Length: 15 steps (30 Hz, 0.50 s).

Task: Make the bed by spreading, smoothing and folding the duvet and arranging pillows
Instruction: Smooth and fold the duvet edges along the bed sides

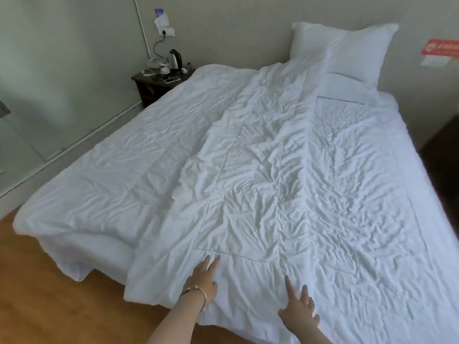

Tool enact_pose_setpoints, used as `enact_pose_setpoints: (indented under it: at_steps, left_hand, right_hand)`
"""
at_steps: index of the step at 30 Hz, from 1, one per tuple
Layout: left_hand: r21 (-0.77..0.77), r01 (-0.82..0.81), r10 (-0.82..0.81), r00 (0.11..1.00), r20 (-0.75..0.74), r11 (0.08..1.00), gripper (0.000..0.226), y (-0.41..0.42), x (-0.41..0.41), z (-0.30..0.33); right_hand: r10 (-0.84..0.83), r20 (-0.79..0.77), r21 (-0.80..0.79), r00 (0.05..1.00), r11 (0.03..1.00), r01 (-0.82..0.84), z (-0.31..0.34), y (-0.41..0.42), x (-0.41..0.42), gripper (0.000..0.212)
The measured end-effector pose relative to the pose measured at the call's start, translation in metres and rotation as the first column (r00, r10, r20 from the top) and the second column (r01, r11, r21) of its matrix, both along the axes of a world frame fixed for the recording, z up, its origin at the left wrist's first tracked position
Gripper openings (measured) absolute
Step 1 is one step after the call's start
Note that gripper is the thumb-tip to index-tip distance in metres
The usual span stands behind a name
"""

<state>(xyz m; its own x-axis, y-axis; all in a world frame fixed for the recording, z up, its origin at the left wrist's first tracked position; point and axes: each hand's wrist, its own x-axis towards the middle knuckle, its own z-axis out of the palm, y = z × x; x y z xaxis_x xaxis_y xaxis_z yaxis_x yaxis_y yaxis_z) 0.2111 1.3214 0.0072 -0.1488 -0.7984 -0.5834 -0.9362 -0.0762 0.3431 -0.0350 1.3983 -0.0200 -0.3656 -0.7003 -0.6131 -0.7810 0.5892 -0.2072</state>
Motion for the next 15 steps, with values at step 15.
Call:
enact_pose_setpoints:
  at_steps: [15]
  left_hand:
    - [0.041,-0.128,0.121,0.982,0.148,0.991,0.084,-0.049,0.133,-0.043]
  right_hand:
    - [-0.342,-0.055,-0.029,0.938,0.940,0.341,-0.027,-0.022,0.008,0.104]
